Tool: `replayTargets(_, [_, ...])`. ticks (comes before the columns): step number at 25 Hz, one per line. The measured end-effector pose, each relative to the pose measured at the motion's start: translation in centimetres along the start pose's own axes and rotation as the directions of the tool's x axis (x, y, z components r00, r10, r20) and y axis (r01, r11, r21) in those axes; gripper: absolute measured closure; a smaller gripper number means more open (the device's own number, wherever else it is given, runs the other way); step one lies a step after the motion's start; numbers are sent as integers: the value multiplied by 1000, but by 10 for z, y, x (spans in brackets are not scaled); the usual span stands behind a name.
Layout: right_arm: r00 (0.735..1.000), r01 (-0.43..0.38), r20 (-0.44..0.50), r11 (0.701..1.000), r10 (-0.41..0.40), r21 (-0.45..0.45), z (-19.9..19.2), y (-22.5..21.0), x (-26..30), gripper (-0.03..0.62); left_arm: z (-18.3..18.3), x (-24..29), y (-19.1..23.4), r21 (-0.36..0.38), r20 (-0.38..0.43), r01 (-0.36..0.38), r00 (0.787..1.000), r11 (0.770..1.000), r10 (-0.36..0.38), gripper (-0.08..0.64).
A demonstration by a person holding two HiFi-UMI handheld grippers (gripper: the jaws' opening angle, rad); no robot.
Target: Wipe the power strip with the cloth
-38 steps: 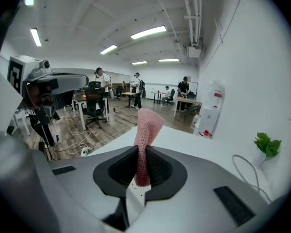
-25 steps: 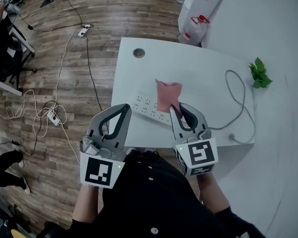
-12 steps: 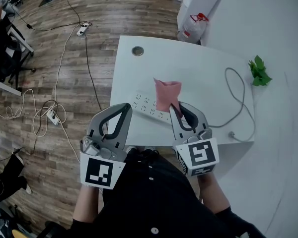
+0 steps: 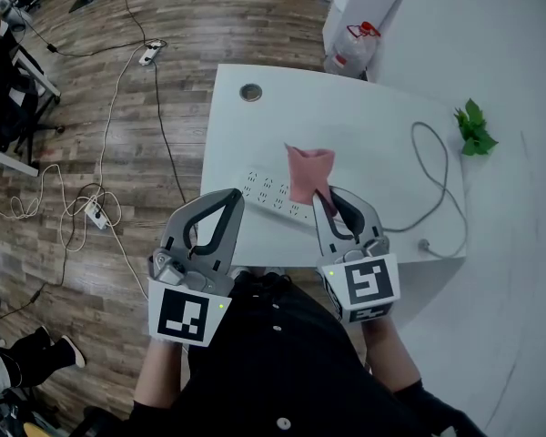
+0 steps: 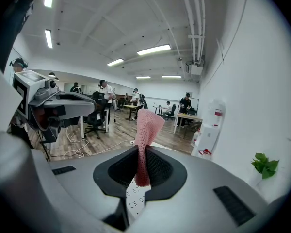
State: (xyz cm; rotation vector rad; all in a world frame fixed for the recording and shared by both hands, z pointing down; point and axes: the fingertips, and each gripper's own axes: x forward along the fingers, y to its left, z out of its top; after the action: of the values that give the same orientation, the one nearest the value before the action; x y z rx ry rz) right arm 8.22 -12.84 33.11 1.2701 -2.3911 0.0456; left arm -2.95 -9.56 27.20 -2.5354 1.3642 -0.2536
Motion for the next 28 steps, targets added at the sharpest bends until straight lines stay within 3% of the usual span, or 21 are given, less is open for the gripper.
replayTargets(28, [1000,5,-18,1000,-5,-22,-2,0,6,531,-7,2,1,-13,-3,6,1000,1000,-6,546])
